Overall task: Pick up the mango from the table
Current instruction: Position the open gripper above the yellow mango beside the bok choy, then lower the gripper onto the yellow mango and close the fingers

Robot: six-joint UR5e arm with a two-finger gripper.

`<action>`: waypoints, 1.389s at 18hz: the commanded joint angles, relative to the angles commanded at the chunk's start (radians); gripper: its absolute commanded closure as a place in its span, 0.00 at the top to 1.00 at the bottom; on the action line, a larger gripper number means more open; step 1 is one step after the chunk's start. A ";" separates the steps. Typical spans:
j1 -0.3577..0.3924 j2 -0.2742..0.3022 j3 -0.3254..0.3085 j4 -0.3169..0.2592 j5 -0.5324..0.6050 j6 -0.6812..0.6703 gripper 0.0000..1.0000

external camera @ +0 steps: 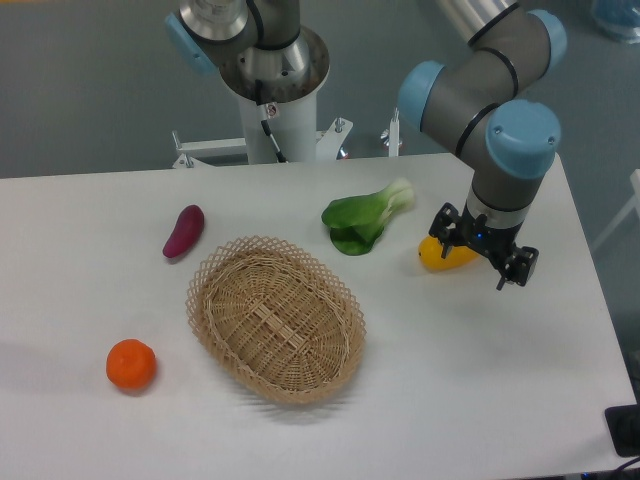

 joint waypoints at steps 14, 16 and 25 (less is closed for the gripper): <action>0.045 0.041 -0.132 0.035 0.003 0.288 1.00; 0.043 0.034 -0.138 0.069 0.006 0.292 1.00; 0.060 0.029 -0.198 0.112 0.018 0.443 1.00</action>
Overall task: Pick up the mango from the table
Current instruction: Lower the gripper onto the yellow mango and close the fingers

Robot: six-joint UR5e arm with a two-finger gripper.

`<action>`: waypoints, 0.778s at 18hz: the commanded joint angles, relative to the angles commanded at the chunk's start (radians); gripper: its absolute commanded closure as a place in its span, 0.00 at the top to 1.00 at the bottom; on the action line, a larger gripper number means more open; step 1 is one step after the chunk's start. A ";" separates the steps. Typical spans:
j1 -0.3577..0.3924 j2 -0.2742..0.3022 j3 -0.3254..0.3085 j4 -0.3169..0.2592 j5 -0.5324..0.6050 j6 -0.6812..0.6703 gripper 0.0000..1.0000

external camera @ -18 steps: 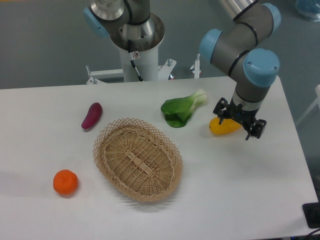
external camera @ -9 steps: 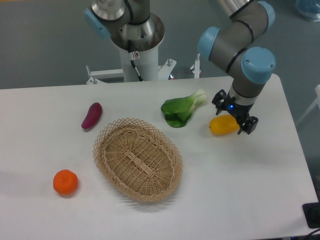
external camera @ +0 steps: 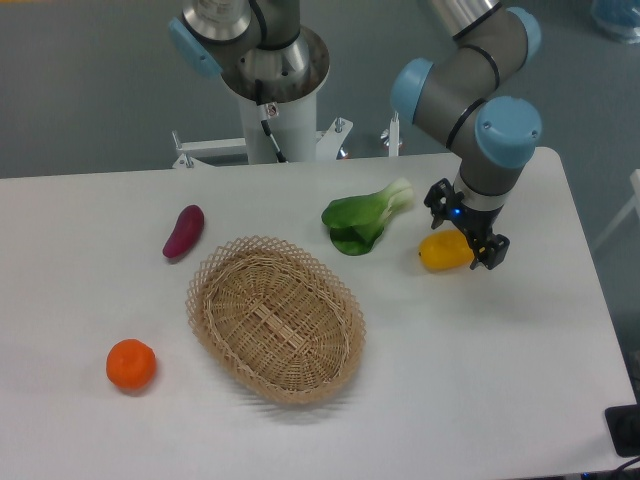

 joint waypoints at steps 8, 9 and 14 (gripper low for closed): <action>0.017 -0.015 -0.055 0.042 0.022 0.091 1.00; 0.017 -0.020 -0.057 0.043 0.022 0.091 1.00; 0.015 -0.046 -0.092 0.123 0.018 0.089 1.00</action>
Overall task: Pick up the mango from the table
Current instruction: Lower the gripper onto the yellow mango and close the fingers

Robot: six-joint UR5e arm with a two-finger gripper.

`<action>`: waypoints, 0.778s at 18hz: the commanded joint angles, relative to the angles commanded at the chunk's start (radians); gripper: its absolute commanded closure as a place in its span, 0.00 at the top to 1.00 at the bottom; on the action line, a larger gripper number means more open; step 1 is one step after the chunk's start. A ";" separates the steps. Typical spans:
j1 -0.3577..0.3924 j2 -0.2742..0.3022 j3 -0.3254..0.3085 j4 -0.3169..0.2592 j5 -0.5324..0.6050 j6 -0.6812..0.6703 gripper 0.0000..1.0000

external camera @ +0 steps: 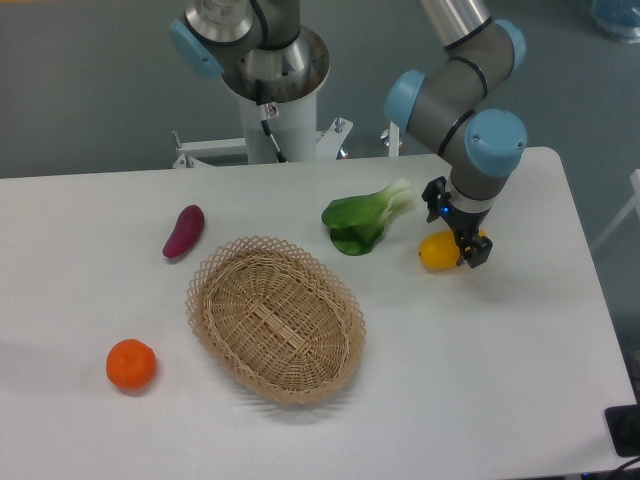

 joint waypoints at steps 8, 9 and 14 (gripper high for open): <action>0.000 -0.012 -0.031 0.046 -0.002 -0.011 0.89; 0.000 -0.014 -0.035 0.052 -0.002 -0.012 0.79; 0.000 -0.006 -0.026 0.051 -0.003 -0.024 0.43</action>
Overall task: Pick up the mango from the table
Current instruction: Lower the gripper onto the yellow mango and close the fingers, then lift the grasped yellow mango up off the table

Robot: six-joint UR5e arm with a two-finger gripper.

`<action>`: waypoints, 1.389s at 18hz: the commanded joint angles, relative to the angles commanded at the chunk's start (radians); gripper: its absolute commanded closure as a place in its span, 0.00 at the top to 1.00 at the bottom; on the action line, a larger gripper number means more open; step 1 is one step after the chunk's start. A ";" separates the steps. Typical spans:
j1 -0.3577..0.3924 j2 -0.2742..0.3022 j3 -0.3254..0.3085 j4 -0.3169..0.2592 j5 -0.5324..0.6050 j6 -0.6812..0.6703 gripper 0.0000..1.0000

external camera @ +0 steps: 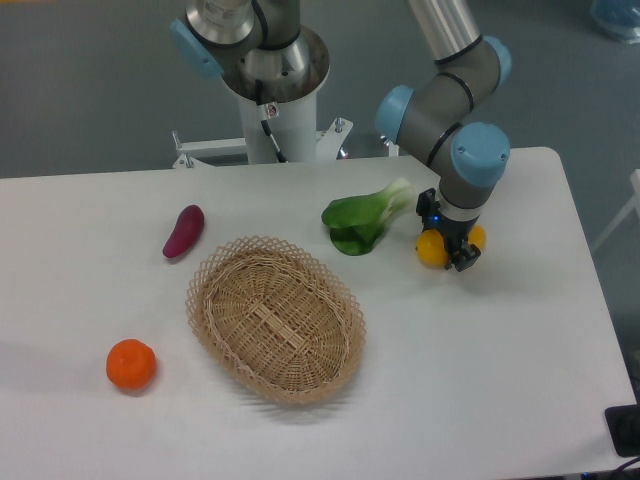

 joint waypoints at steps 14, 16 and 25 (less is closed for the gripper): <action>-0.009 0.038 0.087 -0.040 0.005 -0.178 0.43; -0.008 0.041 0.121 -0.087 0.003 -0.192 0.43; -0.009 0.041 0.196 -0.149 -0.021 -0.258 0.44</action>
